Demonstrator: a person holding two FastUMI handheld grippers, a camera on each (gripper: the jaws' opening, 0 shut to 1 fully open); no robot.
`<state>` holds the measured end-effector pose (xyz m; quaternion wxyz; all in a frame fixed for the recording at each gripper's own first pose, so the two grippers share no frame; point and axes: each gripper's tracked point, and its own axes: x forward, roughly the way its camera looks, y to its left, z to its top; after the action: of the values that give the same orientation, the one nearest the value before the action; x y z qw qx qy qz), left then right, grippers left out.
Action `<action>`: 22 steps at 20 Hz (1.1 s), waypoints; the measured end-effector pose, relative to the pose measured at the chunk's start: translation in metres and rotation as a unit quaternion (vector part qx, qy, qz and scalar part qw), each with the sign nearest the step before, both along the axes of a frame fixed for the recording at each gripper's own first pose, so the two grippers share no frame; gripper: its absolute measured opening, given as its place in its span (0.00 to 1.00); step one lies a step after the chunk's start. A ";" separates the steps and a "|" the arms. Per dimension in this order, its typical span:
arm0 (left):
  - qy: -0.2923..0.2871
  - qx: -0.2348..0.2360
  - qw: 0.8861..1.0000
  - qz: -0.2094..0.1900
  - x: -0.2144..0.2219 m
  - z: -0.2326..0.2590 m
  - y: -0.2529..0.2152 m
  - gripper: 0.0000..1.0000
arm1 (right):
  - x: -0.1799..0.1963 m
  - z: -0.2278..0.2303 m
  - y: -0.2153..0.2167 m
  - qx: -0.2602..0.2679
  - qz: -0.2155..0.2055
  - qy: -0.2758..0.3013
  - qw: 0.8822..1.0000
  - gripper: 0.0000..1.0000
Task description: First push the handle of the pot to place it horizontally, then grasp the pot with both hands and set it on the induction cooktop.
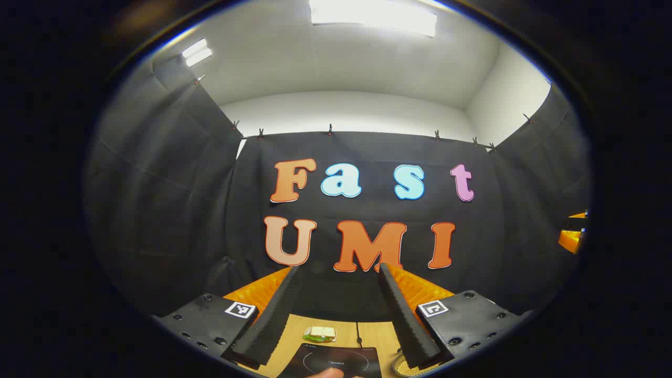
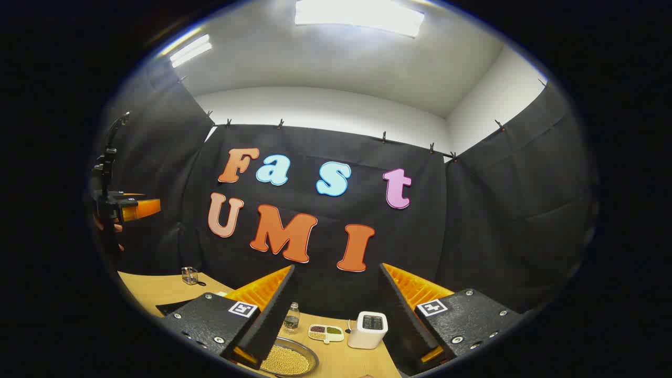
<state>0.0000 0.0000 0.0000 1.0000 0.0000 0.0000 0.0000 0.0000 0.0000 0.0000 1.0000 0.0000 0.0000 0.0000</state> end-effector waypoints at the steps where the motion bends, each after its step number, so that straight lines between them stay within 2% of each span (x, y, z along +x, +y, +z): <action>1: -0.001 -0.001 1.000 0.002 0.002 0.001 0.000 0.98 | 0.001 -0.002 0.000 0.001 0.001 0.002 1.000 0.95; 13: -0.005 0.000 1.000 0.002 -0.001 -0.002 0.002 0.98 | 0.002 -0.012 0.010 -0.002 0.019 0.012 1.000 0.95; 19: -0.015 0.003 1.000 -0.008 -0.007 0.003 -0.005 0.97 | -0.003 -0.010 0.004 0.001 0.019 0.010 1.000 0.95; 22: -0.028 0.005 1.000 0.001 -0.009 0.003 0.005 0.97 | -0.006 -0.014 -0.007 0.002 0.008 0.016 1.000 0.94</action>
<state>-0.0087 0.0050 0.0031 0.9996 0.0053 -0.0276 0.0008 -0.0061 -0.0069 -0.0138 0.9998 0.0018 0.0163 0.0079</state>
